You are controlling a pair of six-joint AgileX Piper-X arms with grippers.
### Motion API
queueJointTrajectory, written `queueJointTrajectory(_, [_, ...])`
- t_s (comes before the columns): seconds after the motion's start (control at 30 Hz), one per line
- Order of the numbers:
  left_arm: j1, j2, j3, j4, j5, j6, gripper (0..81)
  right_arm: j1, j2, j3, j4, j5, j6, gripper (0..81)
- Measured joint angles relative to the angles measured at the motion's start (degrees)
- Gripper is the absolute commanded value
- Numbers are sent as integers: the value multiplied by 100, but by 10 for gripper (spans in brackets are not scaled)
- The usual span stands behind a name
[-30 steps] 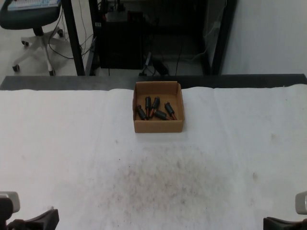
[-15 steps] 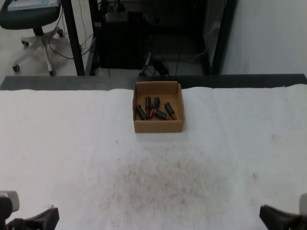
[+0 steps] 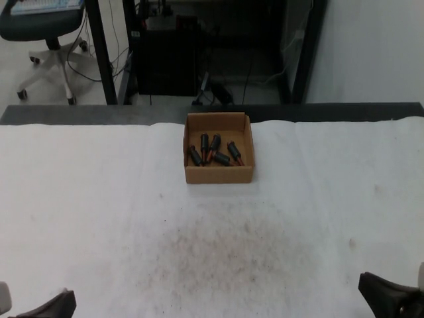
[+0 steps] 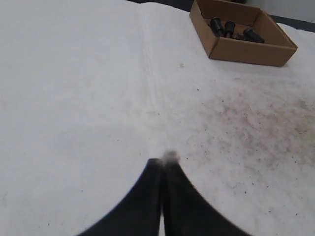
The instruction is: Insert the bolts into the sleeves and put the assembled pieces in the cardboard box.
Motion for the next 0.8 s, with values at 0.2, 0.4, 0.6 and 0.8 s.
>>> queueJointTrajectory(0.2, [0,-43,0,419,0,0,3,-26,0,0,480,0,0,8])
queueJointTrajectory(0.4, [0,-43,0,481,0,0,3,-26,0,0,747,0,0,8])
queueJointTrajectory(0.6, [0,-43,0,480,0,0,3,-26,0,0,853,0,0,8])
queueJointTrajectory(0.8, [0,-43,0,480,0,0,3,-26,0,0,876,0,0,8])
